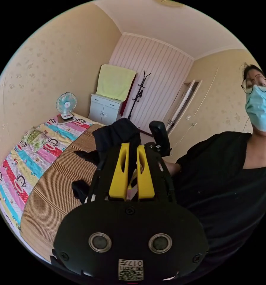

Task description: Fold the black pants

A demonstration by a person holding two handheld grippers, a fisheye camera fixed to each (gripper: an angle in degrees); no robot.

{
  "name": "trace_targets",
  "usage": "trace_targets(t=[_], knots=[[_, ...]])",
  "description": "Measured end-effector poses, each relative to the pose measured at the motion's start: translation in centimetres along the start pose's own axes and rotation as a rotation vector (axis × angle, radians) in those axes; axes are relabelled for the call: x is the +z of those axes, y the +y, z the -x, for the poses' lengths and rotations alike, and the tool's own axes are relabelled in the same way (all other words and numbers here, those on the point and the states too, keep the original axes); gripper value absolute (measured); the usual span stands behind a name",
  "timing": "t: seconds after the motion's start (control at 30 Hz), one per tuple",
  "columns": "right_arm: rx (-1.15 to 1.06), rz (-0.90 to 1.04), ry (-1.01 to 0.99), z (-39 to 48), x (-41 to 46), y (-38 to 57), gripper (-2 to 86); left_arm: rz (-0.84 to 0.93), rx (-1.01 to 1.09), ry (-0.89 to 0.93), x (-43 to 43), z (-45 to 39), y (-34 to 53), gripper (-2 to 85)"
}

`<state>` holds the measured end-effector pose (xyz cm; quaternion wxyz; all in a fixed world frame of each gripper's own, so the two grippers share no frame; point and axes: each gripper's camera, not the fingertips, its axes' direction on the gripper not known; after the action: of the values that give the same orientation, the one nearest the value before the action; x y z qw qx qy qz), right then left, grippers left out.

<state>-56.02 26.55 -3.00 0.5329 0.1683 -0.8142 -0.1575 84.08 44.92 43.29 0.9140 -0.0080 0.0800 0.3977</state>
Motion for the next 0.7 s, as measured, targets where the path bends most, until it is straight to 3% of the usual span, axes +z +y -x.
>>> trace_targets(t=[0.1, 0.2, 0.33, 0.5, 0.57, 0.7], knots=[[-0.018, -0.016, -0.004, -1.2, -0.7, 0.2, 13.9, 0.075, 0.037, -0.127, 4.0, -3.0, -0.3, 4.4], [-0.089, -0.119, -0.101, -2.6, -2.8, 0.9, 9.8, 0.041, 0.079, -0.251, 4.5, -6.1, -0.8, 4.7], [-0.255, -0.335, -0.336, -3.8, -7.2, 2.0, 6.1, -0.080, 0.169, -0.334, 2.5, -10.6, -0.7, 5.5], [-0.483, -0.440, -0.537, -4.2, -11.2, 1.6, 5.3, -0.258, 0.283, -0.351, -2.9, -15.5, 0.9, 6.5], [-0.462, -0.510, -0.619, -5.8, -12.4, 1.5, 5.3, -0.359, 0.229, -0.341, -6.4, -15.4, 2.3, 3.4], [-0.501, -0.684, -0.942, -10.4, -15.3, 2.0, 5.2, -0.366, 0.055, -0.285, -9.7, -11.1, 4.4, 3.6]])
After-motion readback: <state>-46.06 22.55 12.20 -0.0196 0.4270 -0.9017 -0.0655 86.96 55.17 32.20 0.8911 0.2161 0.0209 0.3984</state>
